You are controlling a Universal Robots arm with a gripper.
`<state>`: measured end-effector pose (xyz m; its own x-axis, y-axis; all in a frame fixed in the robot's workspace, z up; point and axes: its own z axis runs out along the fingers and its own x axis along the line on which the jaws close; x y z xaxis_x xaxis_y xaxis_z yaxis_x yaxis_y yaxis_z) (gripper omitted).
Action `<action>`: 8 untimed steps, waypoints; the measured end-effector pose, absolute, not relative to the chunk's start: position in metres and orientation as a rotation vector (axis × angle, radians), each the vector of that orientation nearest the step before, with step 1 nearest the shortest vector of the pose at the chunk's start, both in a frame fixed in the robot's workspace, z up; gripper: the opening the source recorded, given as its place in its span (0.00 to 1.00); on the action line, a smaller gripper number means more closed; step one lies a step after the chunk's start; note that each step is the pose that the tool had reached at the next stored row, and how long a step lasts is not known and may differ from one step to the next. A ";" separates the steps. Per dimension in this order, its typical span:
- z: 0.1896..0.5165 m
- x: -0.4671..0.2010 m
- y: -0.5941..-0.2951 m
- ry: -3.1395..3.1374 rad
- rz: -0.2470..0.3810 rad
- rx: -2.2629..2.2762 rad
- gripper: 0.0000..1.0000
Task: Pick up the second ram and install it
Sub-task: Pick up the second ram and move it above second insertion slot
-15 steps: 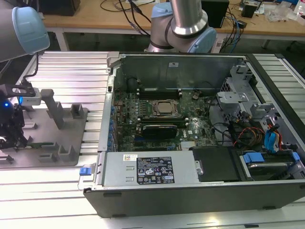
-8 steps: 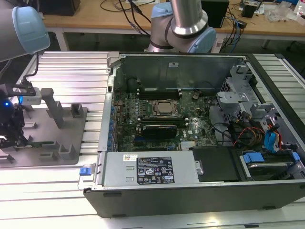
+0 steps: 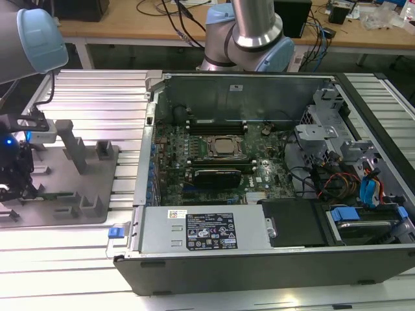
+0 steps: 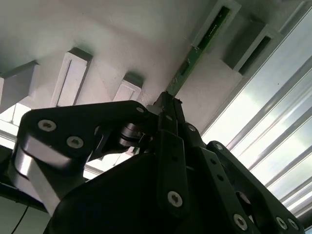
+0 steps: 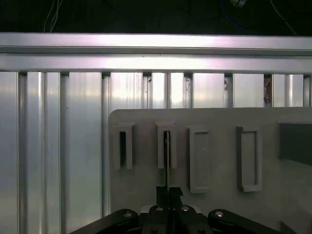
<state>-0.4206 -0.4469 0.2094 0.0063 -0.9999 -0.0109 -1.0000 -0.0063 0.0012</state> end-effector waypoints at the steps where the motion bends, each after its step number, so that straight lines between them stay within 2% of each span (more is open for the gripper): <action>1: 0.212 -0.421 -0.447 2.210 0.014 -2.224 0.09; 8: 0.255 -0.421 -0.446 2.216 0.000 -2.230 0.09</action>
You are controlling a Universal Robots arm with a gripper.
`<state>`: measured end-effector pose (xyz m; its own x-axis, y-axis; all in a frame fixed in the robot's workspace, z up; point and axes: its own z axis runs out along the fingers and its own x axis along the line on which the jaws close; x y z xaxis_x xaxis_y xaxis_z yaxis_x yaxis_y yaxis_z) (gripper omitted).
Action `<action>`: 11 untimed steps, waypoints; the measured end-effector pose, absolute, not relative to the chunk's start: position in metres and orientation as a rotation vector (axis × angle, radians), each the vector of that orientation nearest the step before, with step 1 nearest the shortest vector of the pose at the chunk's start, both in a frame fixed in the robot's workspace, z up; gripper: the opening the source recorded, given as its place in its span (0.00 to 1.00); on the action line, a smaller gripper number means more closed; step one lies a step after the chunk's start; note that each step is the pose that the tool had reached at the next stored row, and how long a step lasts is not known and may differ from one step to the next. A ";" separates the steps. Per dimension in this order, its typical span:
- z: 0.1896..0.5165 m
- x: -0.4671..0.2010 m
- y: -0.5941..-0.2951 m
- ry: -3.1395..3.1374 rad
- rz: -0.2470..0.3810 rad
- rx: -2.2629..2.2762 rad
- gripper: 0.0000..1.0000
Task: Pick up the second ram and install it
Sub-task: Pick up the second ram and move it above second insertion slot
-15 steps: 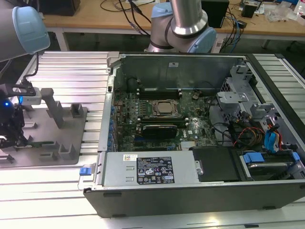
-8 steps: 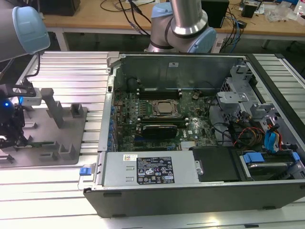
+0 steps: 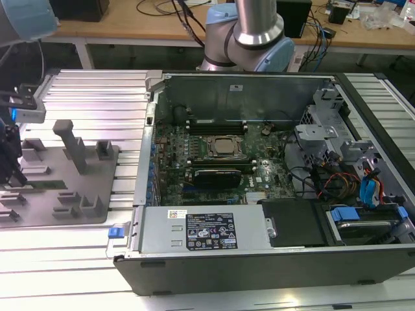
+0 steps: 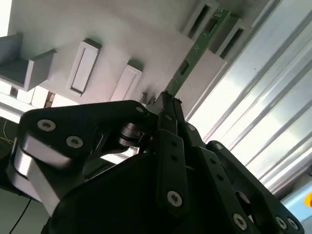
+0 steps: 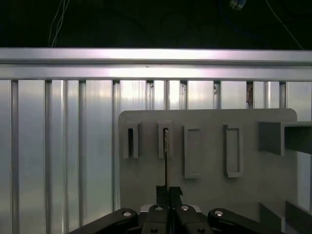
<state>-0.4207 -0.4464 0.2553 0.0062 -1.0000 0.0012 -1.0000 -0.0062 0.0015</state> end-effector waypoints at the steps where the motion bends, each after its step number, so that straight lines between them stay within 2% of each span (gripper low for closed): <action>1: 0.264 -0.421 -0.446 -2.212 0.003 2.226 0.09; 5: 0.305 -0.421 -0.444 -2.203 0.021 2.217 0.09; 11: 0.336 -0.421 -0.443 -2.200 0.028 2.214 0.09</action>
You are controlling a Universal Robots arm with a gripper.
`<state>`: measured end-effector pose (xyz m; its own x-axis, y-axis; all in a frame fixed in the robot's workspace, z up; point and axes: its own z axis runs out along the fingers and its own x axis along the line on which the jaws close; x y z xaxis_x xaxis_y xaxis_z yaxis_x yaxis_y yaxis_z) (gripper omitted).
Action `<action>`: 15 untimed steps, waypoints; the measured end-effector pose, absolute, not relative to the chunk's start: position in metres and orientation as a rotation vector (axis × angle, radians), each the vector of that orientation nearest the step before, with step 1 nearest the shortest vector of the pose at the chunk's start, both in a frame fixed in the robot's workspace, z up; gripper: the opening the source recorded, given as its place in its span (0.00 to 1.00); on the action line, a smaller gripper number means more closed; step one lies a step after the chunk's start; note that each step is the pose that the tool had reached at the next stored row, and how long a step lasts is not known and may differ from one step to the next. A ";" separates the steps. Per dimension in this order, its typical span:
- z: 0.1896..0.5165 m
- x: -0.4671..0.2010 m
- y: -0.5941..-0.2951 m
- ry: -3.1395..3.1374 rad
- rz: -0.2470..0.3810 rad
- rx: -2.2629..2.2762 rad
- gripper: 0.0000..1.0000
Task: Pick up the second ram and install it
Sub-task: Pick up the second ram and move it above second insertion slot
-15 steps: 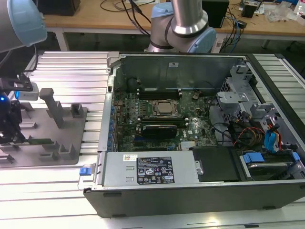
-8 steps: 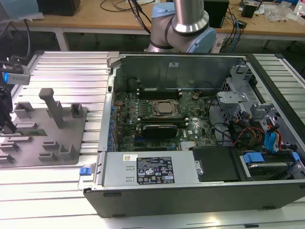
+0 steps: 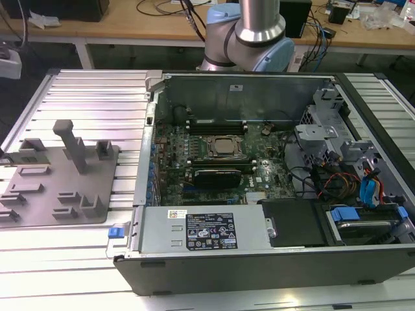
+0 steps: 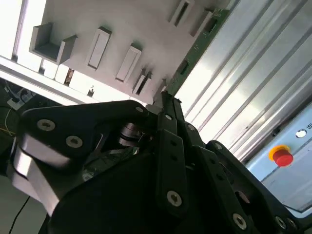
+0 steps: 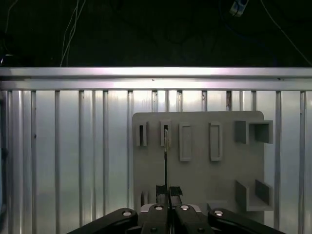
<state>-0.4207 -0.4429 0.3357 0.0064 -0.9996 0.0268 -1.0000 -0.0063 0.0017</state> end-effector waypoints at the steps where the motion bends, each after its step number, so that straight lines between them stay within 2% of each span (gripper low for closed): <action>1: 0.343 -0.421 -0.443 -2.200 0.028 2.214 0.09; 9: 0.398 -0.421 -0.439 -2.197 0.035 2.211 0.09; 15: 0.419 -0.421 -0.435 -2.196 0.040 2.210 0.09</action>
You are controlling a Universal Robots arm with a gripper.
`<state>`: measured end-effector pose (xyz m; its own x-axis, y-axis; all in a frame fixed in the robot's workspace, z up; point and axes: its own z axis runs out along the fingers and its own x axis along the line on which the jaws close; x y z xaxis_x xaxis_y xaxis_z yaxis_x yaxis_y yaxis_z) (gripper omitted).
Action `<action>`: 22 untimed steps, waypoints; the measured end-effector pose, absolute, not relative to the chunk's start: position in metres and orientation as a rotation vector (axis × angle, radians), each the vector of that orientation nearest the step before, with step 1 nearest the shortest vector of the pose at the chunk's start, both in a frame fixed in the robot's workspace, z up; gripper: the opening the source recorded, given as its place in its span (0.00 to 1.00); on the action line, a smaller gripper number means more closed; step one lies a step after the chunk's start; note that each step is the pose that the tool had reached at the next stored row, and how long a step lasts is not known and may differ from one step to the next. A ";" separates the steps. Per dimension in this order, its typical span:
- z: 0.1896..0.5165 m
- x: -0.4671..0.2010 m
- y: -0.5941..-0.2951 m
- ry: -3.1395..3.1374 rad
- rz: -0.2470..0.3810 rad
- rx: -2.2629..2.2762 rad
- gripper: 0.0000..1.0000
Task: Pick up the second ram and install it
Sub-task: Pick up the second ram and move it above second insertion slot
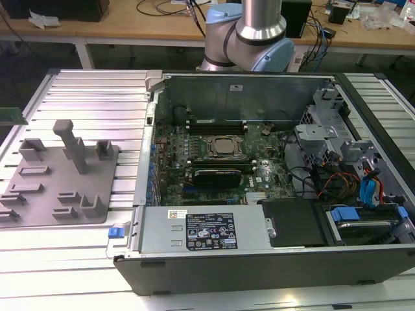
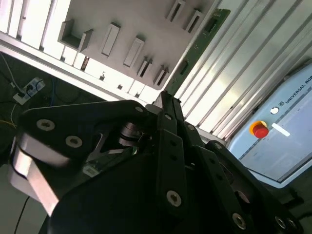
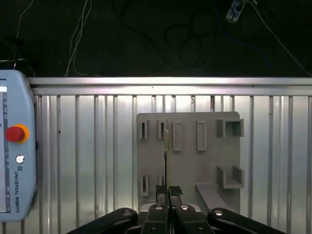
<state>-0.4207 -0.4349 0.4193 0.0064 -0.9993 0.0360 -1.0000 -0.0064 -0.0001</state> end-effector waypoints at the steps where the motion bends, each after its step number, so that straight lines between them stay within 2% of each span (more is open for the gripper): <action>1: 0.423 -0.421 -0.434 -2.196 0.041 2.210 0.09; 11: 0.452 -0.421 -0.431 -2.197 0.043 2.210 0.09; 22: 0.453 -0.387 -0.429 -2.196 0.043 2.211 0.09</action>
